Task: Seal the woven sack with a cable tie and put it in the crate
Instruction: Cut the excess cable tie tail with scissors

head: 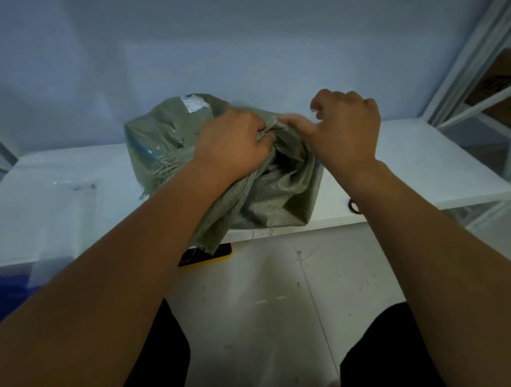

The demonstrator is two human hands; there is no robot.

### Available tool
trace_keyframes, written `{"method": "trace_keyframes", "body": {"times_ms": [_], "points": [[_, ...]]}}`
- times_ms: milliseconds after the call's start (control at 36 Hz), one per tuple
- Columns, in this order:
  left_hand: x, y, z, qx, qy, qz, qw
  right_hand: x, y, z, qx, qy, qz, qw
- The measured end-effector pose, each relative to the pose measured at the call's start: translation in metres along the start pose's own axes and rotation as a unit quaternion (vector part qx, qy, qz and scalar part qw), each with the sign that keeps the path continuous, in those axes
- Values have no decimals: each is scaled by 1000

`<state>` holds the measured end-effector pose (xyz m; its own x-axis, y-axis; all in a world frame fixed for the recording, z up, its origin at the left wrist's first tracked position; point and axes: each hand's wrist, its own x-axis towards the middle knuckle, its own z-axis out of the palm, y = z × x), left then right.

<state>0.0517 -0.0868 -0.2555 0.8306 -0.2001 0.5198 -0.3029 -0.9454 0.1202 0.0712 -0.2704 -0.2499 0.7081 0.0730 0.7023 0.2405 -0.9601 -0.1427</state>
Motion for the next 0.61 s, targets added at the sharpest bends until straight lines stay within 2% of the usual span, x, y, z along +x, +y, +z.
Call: {"method": "trace_keyframes", "body": {"times_ms": [111, 250, 361, 472, 611], "points": [[0, 3, 18, -19, -30, -34, 999, 7, 16, -3, 62, 17, 93, 994], [2, 17, 37, -31, -46, -50, 997, 3, 28, 2, 88, -12, 168, 982], [5, 21, 51, -66, -65, -63, 994, 0, 51, 16, 42, -110, 236, 965], [8, 22, 58, -87, -73, -69, 991, -14, 79, 29, 17, -242, 314, 918], [11, 20, 67, -90, -76, -80, 990, -36, 110, 46, -11, -314, 355, 880]]}}
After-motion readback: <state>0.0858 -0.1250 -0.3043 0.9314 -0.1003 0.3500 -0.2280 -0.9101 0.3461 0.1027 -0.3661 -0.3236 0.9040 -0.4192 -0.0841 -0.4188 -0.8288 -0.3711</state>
